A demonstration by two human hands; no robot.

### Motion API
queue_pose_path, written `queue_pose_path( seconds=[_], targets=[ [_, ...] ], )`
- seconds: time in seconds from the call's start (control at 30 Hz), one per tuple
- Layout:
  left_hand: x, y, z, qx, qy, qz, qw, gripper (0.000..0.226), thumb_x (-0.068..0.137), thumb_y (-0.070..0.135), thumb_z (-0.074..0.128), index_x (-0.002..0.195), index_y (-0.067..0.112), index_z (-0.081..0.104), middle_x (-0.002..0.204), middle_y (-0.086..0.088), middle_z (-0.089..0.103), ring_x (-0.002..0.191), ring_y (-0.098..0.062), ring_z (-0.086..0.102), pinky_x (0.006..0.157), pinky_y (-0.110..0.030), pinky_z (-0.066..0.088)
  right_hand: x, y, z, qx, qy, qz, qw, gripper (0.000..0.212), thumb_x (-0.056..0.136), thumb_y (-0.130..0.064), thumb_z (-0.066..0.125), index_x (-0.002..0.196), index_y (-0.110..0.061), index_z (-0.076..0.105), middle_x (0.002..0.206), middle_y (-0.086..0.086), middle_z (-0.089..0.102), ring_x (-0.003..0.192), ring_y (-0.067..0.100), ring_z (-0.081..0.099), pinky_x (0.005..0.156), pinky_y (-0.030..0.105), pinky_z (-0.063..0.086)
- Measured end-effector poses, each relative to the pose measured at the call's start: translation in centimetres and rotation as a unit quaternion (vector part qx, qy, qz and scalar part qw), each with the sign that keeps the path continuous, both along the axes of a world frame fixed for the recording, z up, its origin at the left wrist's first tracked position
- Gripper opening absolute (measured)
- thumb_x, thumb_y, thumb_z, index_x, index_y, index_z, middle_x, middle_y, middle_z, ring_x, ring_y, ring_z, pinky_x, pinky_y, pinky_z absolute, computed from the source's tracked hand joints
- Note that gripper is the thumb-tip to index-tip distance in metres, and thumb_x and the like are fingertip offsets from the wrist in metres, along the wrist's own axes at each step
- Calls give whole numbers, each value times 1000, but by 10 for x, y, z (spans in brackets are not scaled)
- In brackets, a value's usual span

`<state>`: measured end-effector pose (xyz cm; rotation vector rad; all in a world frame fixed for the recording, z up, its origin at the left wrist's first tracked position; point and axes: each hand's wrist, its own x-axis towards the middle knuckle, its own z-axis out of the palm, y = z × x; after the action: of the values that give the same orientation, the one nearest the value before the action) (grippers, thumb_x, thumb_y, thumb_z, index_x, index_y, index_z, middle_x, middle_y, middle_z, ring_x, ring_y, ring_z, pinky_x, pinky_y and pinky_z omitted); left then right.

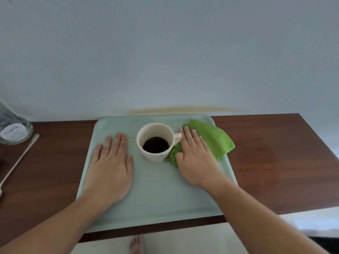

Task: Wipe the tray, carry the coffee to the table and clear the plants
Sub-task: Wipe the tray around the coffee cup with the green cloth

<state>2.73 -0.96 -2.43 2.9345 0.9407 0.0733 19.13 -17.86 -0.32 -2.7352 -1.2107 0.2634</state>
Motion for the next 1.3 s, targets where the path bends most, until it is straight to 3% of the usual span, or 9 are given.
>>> queue_pose_path(
  seconds=[0.13,0.3,0.6,0.77,0.97,1.17,1.3],
  targets=[
    [0,2,1,-5,-5,4,1000,69,96,44,3,158,15,8,167,-1,10,153,-21,6,123,-41,6,2,-27,4,-5,12,-34,999,67,100,-32,19,158,-16,-9,167,2,-12,152,17,-12,123,36,-5],
    [1,0,0,-9,-3,4,1000,69,96,44,4,158,15,10,167,-2,11,153,-21,8,123,-41,7,-60,-59,1,-33,17,-26,999,74,86,-41,-4,153,-16,-23,163,0,-25,145,14,-29,117,32,-20],
    [-1,-1,2,-9,-4,-3,1000,69,96,44,4,158,14,9,167,-3,11,153,-21,7,123,-41,7,0,7,-8,11,-12,-67,998,69,98,-32,24,159,-9,1,168,9,-1,154,23,-3,124,39,0],
    [0,0,1,-12,-6,4,1000,69,95,44,3,158,15,7,167,-2,9,153,-21,5,123,-41,7,13,-14,3,-13,-1,-89,996,66,101,-30,20,158,-8,-4,168,9,-5,153,21,-4,124,38,0],
    [1,-1,0,-15,-5,9,1000,70,95,44,4,157,14,7,167,-3,9,153,-22,5,123,-41,6,-91,-51,7,-49,39,-1,998,74,90,-40,2,155,-9,-18,164,8,-23,150,23,-22,121,37,-13],
    [1,0,2,-12,-6,5,1000,68,96,43,9,157,13,12,166,-4,14,153,-23,9,123,-42,8,-74,-15,4,-6,20,8,1000,74,98,-36,25,157,-8,-8,166,10,-13,152,22,-14,121,36,-13],
    [1,2,-1,-8,-8,3,1000,69,96,45,4,158,14,9,167,-3,11,153,-22,7,123,-41,7,-24,-45,6,-37,3,-59,998,70,102,-39,20,157,-9,-11,167,10,-13,153,20,-11,123,36,-5]
  ],
)
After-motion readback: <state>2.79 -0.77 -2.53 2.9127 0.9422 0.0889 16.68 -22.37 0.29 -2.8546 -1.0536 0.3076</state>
